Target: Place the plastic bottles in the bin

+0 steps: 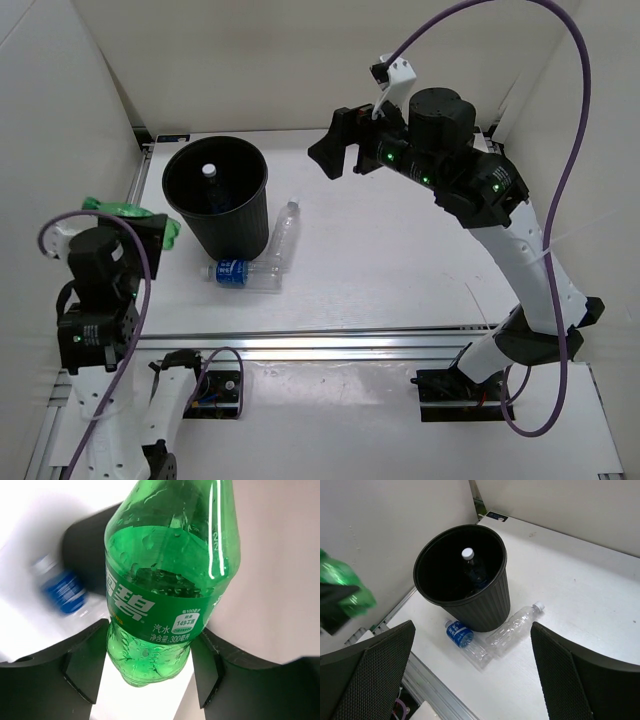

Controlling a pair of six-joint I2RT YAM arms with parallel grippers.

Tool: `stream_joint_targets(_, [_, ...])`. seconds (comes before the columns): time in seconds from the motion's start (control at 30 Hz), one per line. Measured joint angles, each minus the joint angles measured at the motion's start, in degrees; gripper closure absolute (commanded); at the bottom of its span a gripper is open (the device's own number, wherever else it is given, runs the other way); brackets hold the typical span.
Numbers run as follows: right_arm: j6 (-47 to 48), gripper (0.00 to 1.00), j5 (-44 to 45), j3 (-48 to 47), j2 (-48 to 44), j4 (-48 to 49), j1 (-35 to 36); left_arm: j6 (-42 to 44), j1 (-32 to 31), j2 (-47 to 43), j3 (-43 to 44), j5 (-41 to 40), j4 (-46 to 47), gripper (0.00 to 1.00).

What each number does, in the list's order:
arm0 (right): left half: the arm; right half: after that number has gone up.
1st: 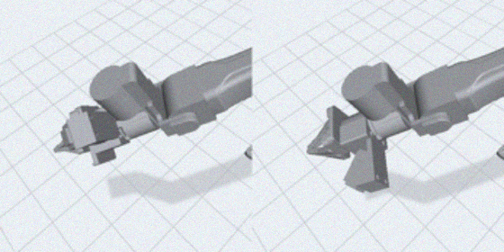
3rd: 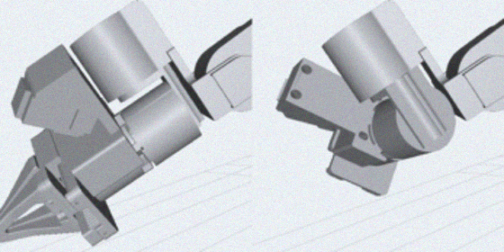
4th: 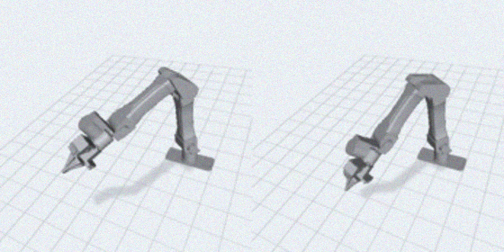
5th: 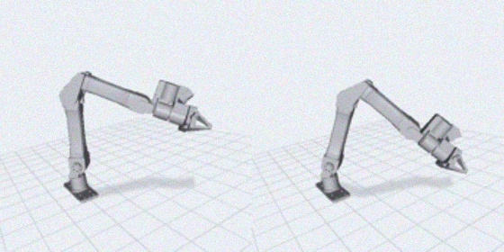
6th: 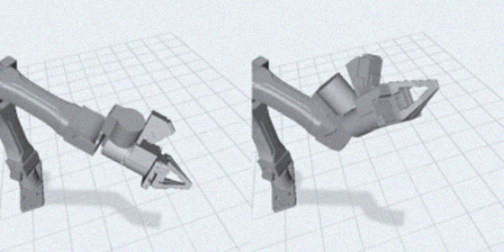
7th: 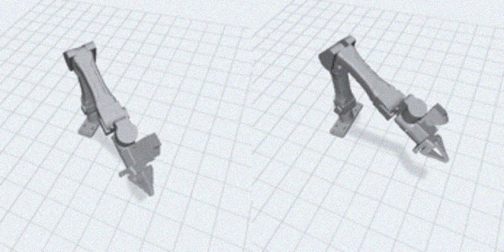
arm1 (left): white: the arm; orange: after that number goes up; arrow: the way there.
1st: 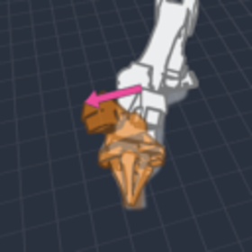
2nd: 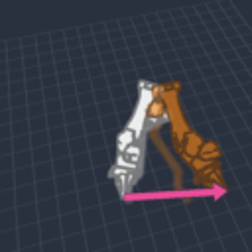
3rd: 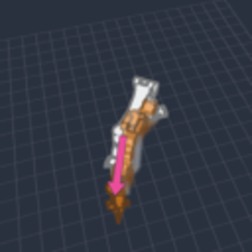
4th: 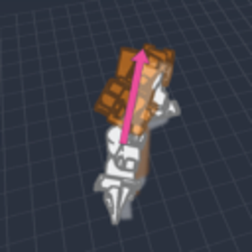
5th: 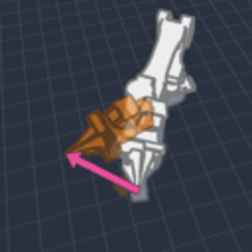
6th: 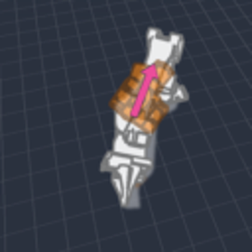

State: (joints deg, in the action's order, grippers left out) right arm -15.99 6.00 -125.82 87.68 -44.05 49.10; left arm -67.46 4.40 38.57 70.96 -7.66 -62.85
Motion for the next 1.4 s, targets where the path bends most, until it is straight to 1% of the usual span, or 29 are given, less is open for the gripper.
stream_joint_targets(0.07, [-0.04,0.0,-0.02,0.09,0.0,-0.09,0.0,2.38,0.0,1.64,5.75,-0.87,2.19,0.43])
stream_joint_targets(0.17, [-0.17,0.0,-0.2,0.52,-0.07,-0.07,0.0,5.79,-0.2,6.49,9.38,-0.83,7.15,0.4])
stream_joint_targets(0.27, [-0.46,0.0,-0.26,1.68,-0.13,-0.37,0.0,10.08,-1.97,15.41,11.26,-0.63,11.19,0.39])
stream_joint_targets(0.33, [-0.81,0.0,-0.37,2.6,-0.15,-0.9,-0.26,13.05,-4.76,22.58,12.72,-0.68,13.2,0.34])
stream_joint_targets(0.37, [-1.14,0.0,-0.55,3.52,-0.42,-0.96,-0.52,14.53,-6.32,25.75,13.11,-0.76,13.84,0.31])
stream_joint_targets(0.4, [-1.53,0.0,-0.61,4.39,-0.7,-1.11,-0.83,15.74,-8.13,28.15,13.25,-1.05,14.01,0.22])
stream_joint_targets(0.43, [-1.97,0.0,-0.66,5.57,-1.07,-1.16,-1.42,16.85,-9.97,30.14,13.29,-1.73,13.81,0.0])
stream_joint_targets(0.5, [-3.21,0.0,-0.94,8.76,-2.21,-1.2,-3.37,18.58,-14.34,32.06,13.4,-3.67,12.61,0.0])
stream_joint_targets(0.57, [-5.42,0.0,-1.86,12.48,-3.32,-1.31,-6.54,19.67,-18.18,31.98,14.64,-6.01,10.99,0.0])
stream_joint_targets(0.67, [-10.6,0.0,-5.88,21.59,-5.25,0.0,-13.77,21.66,-22.99,29.09,18.82,-10.12,9.92,0.0])
stream_joint_targets(0.77, [-16.2,0.0,-15.02,31.1,-4.48,2.71,-22.64,21.92,-23.89,22.99,21.79,-15.89,9.22,0.0])
stream_joint_targets(0.83, [-19.34,0.0,-21.14,35.43,-1.16,4.61,-27.19,20.76,-23.89,16.98,21.18,-20.04,8.22,0.0])
stream_joint_targets(0.9, [-21.46,0.0,-26.67,37.35,4.35,7.28,-29.62,18.4,-23.87,9.77,17.86,-23.45,6.8,0.0])
stream_joint_targets(0.97, [-22.71,0.0,-31.45,37.33,11.8,10.43,-29.92,15.21,-23.89,2.97,13.55,-24.92,4.2,0.0])
stream_joint_targets(1.03, [-23.04,0.0,-35.39,35.39,19.3,11.87,-28.98,11.72,-23.89,-2.49,8.22,-25.14,1.92,0.0])
stream_joint_targets(1.17, [-22.99,0.0,-41.7,26.53,34.47,13.62,-25.97,3.5,-23.89,-7.67,-2.43,-22.56,-3.32,0.0])
stream_joint_targets(1.23, [-23.12,0.0,-43.56,23.17,39.43,14.27,-24.35,-1.11,-23.89,-9.68,-7.89,-20.83,-5.42,0.0])
stream_joint_targets(1.3, [-23.54,0.0,-45.09,20.35,42.91,14.08,-22.97,-5.35,-23.89,-11.91,-11.52,-19.32,-8.24,0.0])
stream_joint_targets(1.4, [-24.44,0.0,-47.47,15.08,47.41,14.53,-21.05,-10.36,-23.89,-15.96,-13.35,-18.12,-11.74,0.0])
